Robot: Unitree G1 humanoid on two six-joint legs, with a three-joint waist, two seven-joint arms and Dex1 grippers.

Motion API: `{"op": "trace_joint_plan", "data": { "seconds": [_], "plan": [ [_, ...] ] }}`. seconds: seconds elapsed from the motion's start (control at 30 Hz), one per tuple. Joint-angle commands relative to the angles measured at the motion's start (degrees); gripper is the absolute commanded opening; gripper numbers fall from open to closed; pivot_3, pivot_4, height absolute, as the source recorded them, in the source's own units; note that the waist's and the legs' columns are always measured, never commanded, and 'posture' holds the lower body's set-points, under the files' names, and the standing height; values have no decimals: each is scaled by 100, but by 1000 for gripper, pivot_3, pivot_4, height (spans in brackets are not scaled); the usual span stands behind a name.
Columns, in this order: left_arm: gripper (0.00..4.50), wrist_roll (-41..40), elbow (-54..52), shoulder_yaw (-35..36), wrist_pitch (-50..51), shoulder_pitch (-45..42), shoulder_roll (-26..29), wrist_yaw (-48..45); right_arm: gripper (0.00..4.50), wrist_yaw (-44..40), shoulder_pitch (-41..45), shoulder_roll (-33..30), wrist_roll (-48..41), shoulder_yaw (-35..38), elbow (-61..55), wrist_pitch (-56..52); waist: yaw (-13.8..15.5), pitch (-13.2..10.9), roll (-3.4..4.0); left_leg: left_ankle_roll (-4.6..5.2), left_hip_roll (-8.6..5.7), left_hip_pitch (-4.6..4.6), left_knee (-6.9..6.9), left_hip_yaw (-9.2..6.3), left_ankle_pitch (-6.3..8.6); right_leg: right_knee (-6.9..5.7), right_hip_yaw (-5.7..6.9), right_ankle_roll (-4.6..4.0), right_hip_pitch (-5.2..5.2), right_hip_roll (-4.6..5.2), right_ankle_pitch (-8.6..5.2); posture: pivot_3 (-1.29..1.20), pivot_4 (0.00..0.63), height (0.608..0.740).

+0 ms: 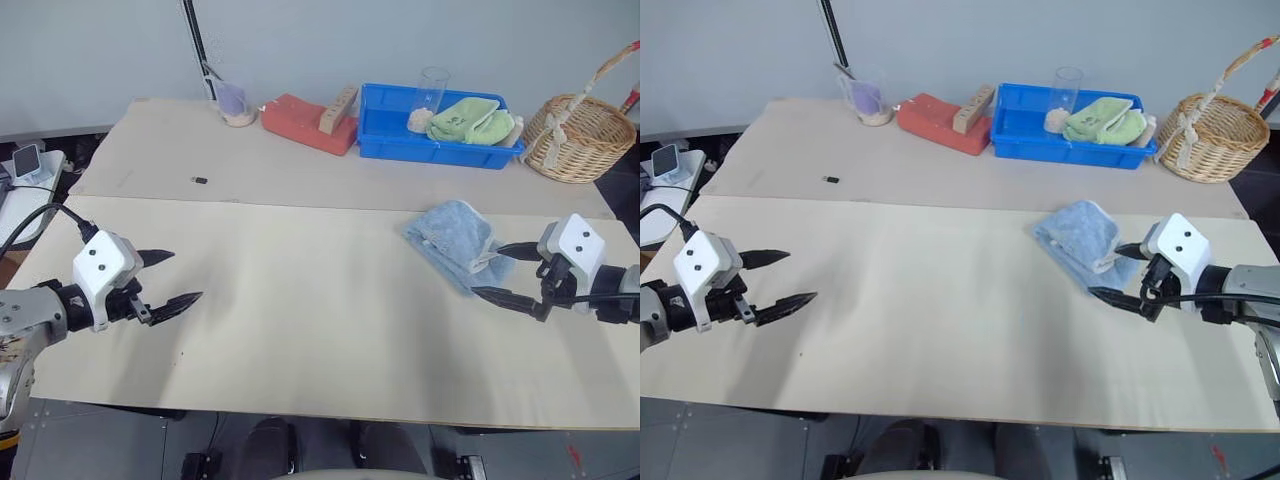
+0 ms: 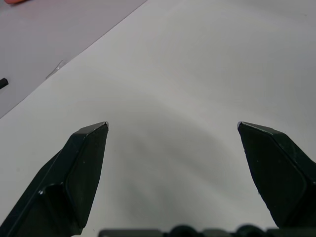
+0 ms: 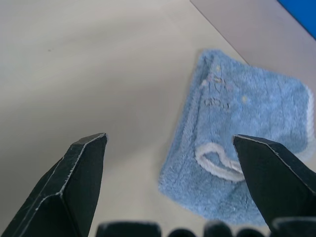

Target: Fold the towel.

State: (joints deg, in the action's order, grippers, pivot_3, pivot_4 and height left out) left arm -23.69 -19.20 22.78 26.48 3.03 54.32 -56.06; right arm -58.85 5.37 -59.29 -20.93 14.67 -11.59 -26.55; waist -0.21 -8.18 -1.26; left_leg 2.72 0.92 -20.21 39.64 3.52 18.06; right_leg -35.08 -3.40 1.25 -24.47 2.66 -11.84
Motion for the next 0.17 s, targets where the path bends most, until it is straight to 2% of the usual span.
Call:
{"op": "trace_joint_plan", "data": {
  "seconds": [0.03,0.17],
  "plan": [
    [4500,-72,-26,134,22,-97,113,-22,4471,-10,90,-77,30,114,-13,95,-3,0,0,0,0,0,0,0,0,0,0,0,0,0,0,0,150,740],
    [4500,-87,-8,98,24,-119,91,-25,4471,-1,103,-77,48,105,-6,84,-12,0,0,0,0,0,0,0,0,0,0,0,0,0,0,0,150,740]
  ]
}}
